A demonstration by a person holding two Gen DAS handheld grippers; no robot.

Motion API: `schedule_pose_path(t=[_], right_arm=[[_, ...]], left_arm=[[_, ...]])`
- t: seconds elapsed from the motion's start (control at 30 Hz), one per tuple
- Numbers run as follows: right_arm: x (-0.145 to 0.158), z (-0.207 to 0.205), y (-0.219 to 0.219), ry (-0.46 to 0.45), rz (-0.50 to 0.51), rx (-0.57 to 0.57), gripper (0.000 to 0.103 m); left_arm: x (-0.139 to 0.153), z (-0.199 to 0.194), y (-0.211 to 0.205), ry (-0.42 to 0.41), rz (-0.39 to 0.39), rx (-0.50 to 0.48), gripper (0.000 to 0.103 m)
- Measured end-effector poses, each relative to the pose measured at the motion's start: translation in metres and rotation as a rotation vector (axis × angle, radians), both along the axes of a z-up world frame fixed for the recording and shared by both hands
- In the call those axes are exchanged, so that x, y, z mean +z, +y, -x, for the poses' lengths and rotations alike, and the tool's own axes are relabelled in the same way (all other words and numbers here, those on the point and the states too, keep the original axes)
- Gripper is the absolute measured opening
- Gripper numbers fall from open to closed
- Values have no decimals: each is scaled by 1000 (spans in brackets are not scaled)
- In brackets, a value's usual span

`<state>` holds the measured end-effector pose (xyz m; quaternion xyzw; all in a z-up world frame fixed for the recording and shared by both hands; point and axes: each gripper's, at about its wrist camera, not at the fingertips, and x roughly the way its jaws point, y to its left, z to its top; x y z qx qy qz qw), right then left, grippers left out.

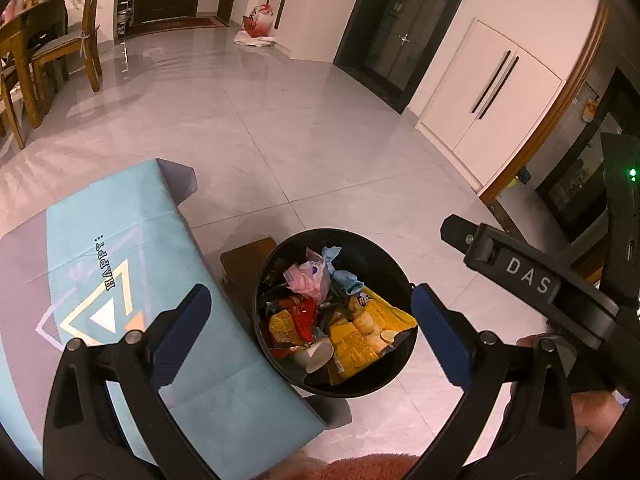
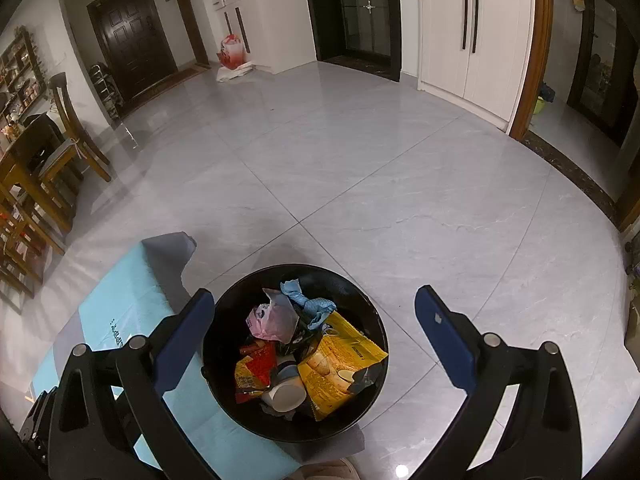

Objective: Collect trash

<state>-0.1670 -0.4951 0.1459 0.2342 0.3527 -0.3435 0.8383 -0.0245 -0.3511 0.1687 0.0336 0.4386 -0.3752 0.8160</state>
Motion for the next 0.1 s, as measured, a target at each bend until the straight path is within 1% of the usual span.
schedule_pose_path(t=[0.1], right_arm=[[0,0,0,2,1,-1,99]], left_arm=[[1,1,2,0,14,9,100]])
